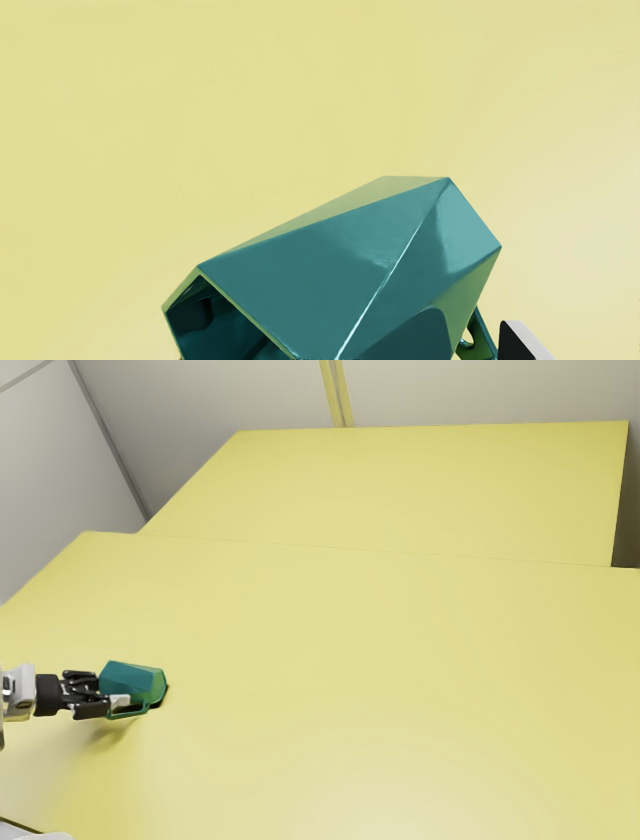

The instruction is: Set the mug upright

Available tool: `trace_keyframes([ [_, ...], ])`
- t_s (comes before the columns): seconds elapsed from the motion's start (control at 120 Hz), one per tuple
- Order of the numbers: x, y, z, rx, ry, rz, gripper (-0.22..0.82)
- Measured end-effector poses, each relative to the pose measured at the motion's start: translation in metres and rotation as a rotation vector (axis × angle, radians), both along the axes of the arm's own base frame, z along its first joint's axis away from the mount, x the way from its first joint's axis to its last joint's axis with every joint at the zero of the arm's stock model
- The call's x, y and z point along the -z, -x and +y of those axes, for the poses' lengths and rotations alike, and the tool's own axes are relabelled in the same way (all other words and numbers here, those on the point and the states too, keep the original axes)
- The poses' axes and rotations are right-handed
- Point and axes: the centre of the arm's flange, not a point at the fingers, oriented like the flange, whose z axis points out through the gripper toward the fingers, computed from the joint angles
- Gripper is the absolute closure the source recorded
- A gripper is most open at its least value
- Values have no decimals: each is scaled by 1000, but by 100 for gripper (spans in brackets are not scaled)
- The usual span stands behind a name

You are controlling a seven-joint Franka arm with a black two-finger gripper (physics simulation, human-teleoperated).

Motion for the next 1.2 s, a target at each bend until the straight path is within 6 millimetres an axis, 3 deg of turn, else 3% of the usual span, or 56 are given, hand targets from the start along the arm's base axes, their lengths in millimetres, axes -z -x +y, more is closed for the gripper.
trace_keyframes([
  [0.442, -14, -13, -11, 27, 5, -83, 47],
  [0.633, -23, -27, -23, 57, 11, -120, 61],
  [0.875, -44, -48, -32, 102, -17, -163, 74],
  [0.958, -63, -53, -33, 106, -57, -180, 76],
  [1.008, -79, -62, -45, 135, -94, -183, 77],
  [1.108, -114, -86, -89, 264, -217, -152, 78],
  [1.2, -140, -94, -116, 383, -369, -62, 78],
])
